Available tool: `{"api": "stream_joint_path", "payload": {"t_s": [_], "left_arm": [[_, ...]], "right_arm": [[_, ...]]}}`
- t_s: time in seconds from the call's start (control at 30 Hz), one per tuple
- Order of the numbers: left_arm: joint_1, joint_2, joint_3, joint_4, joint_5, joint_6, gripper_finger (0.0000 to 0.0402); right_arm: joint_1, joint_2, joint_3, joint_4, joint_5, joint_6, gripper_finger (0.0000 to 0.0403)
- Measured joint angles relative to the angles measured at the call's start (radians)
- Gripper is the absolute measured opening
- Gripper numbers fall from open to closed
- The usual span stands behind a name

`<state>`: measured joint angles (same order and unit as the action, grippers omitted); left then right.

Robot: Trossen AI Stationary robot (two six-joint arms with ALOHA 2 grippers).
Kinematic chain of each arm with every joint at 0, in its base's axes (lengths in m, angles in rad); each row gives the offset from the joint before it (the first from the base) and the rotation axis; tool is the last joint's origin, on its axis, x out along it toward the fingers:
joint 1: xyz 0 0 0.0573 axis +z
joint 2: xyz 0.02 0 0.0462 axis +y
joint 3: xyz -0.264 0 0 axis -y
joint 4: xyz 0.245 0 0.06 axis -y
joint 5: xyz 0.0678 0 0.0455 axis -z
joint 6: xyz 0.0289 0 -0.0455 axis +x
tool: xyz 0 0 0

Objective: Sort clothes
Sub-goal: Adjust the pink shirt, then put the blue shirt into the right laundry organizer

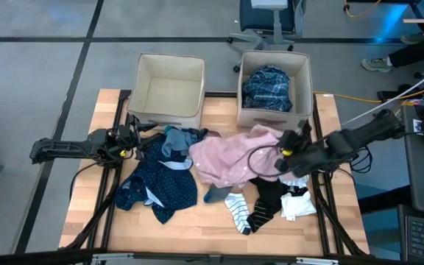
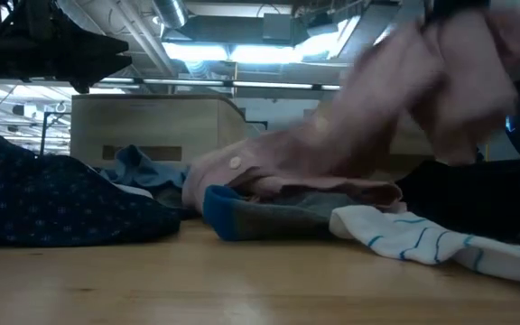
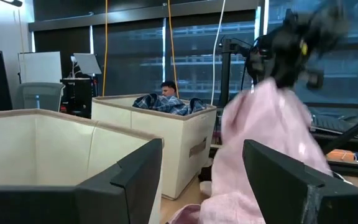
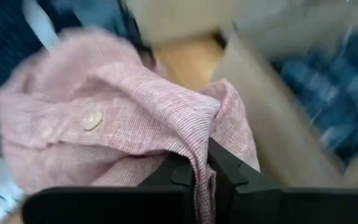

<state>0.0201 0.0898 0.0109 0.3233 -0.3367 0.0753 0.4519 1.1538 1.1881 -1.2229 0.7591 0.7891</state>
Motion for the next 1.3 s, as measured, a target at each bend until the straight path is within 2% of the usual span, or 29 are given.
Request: {"api": "stream_joint_path", "payload": {"t_s": [0.17,0.33,0.43,0.6,0.77,0.87,1.03,1.1,1.23,1.3], "left_arm": [[0.000,0.001,0.000,-0.001,-0.004,0.003,0.0217],[0.000,0.047,0.031,-0.066,-0.062,-0.006,0.0217],[0.000,0.106,0.094,-0.146,-0.080,-0.022,0.0217],[0.000,0.234,0.224,-0.296,-0.081,-0.116,0.0217],[0.000,0.380,0.420,-0.593,-0.048,-0.323,0.0217],[-0.011,0.474,0.537,-0.768,0.014,-0.439,0.0217],[-0.057,0.601,0.640,-1.019,0.049,-0.575,0.0217],[-0.075,0.640,0.658,-1.101,0.094,-0.624,0.0217],[-0.113,0.711,0.674,-1.271,0.204,-0.753,0.0217],[-0.136,0.737,0.671,-1.340,0.227,-0.826,0.0217]], "right_arm": [[-0.001,0.001,-0.269,0.196,-0.055,0.146,0.0075],[-0.001,0.001,-0.369,0.173,-0.067,0.226,0.0135],[-0.001,0.001,-0.333,0.119,-0.095,0.231,0.0181],[-0.001,0.000,-0.192,0.030,-0.144,0.200,0.0253],[0.000,0.000,-0.052,0.036,-0.178,0.152,0.0289],[-0.001,-0.001,-0.046,0.194,-0.137,0.012,0.0293],[-0.001,0.051,-0.132,0.634,-0.107,-0.376,0.0293],[-0.010,0.095,-0.160,0.795,-0.109,-0.508,0.0293],[-0.039,0.211,-0.185,1.033,-0.180,-0.663,0.0294],[-0.062,0.278,-0.185,1.117,-0.238,-0.717,0.0294]]}}
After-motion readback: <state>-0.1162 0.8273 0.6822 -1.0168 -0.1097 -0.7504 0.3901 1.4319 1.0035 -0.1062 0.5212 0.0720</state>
